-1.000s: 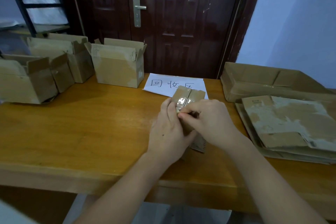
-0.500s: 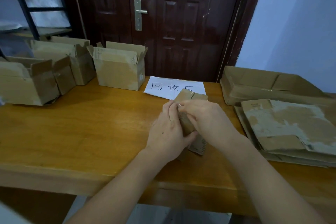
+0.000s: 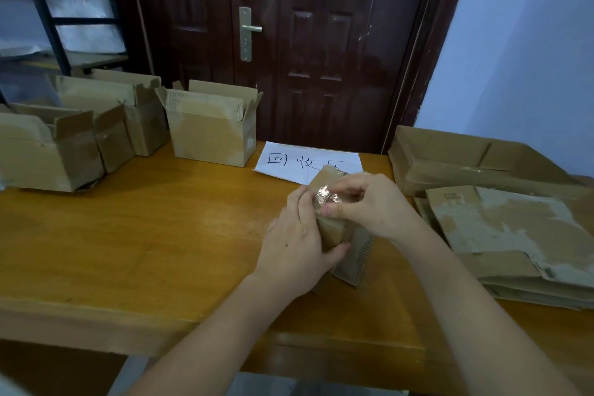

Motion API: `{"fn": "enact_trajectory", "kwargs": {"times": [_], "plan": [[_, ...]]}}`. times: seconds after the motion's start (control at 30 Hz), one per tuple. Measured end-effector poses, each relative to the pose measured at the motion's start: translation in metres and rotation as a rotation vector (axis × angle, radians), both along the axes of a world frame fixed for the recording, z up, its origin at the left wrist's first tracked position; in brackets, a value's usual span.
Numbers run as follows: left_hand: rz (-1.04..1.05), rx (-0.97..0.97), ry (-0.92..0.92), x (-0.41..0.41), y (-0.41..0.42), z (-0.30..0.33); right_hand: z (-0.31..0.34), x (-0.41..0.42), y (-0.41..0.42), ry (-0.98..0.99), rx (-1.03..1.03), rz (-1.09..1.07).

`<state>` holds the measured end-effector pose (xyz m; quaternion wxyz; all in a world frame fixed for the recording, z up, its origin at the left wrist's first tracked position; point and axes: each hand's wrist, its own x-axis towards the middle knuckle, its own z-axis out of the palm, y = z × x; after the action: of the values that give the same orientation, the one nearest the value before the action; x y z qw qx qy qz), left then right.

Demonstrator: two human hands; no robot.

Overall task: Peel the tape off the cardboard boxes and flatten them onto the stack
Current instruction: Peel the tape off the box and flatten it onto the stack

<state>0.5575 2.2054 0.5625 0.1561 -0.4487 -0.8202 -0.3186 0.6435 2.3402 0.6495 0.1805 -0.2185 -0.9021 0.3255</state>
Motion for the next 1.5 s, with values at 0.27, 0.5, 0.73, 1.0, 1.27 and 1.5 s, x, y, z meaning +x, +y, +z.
{"fn": "enact_trajectory", "kwargs": {"times": [0.27, 0.5, 0.73, 1.0, 1.27, 1.5], "plan": [[-0.011, -0.050, 0.020, -0.006, 0.003, 0.003, -0.009, -0.009, -0.024, 0.062, 0.107, -0.118], [-0.051, -0.214, 0.151, -0.033, -0.008, 0.028, -0.003, -0.021, -0.023, 0.008, 0.594, -0.179], [-0.073, -0.305, 0.188, -0.041, -0.013, 0.032, 0.002, -0.021, -0.026, -0.010, 0.277, 0.063], [-0.108, -0.307, 0.145, -0.042, -0.014, 0.024, -0.007, -0.033, -0.020, 0.033, 0.186, -0.025], [-0.151, -0.279, 0.142, -0.043, -0.016, 0.024, -0.008, -0.036, -0.025, 0.053, 0.222, -0.130], [-0.137, -0.319, 0.139, -0.043, -0.016, 0.028, -0.004, -0.038, -0.016, 0.026, 0.507, -0.226]]}}
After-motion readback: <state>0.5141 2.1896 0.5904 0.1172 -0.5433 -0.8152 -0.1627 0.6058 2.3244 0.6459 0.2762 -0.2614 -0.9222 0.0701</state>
